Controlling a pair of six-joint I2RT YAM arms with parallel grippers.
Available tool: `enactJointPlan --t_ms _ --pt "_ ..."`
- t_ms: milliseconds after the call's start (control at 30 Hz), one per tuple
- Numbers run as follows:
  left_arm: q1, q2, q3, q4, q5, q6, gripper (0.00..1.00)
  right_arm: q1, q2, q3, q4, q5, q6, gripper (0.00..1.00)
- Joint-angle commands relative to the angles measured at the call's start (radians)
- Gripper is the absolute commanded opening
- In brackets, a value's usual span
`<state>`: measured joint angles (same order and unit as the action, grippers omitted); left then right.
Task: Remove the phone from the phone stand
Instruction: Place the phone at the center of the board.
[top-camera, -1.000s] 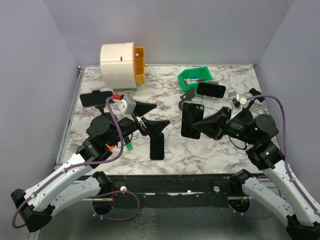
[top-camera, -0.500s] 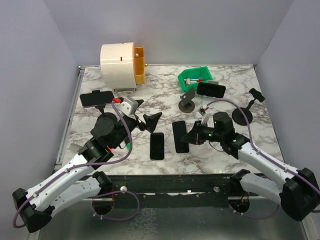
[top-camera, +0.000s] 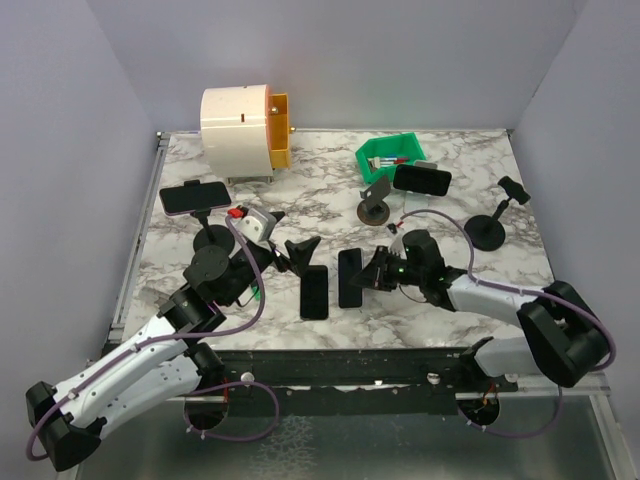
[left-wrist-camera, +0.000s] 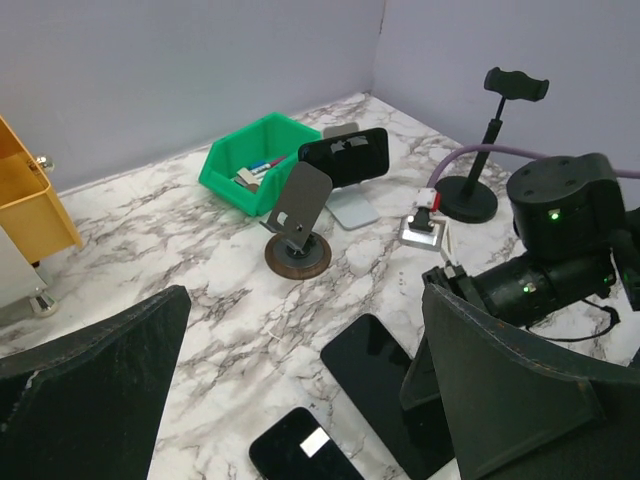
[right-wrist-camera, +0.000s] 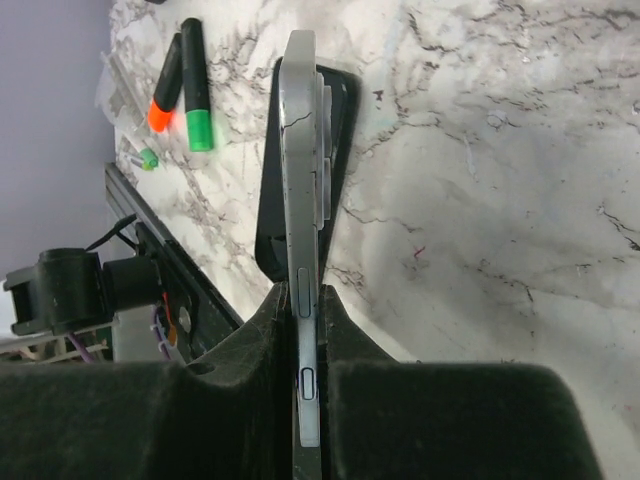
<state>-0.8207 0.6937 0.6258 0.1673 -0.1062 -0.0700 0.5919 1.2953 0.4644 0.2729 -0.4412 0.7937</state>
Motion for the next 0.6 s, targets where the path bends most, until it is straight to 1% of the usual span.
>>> enactJointPlan --t_ms 0,167,400,567 --pt "-0.005 -0.026 -0.013 0.017 0.009 0.005 0.99 0.005 0.078 -0.009 0.157 -0.021 0.083 0.0" --pt "-0.005 -0.022 -0.011 0.011 0.02 0.01 0.99 0.004 0.138 -0.001 0.156 -0.037 0.087 0.0" --pt "-0.006 -0.017 -0.008 0.005 0.028 0.013 0.99 0.003 0.211 0.003 0.198 -0.097 0.109 0.01" --pt "-0.006 -0.018 -0.009 0.003 0.028 0.015 0.99 0.003 0.234 0.003 0.2 -0.132 0.111 0.01"
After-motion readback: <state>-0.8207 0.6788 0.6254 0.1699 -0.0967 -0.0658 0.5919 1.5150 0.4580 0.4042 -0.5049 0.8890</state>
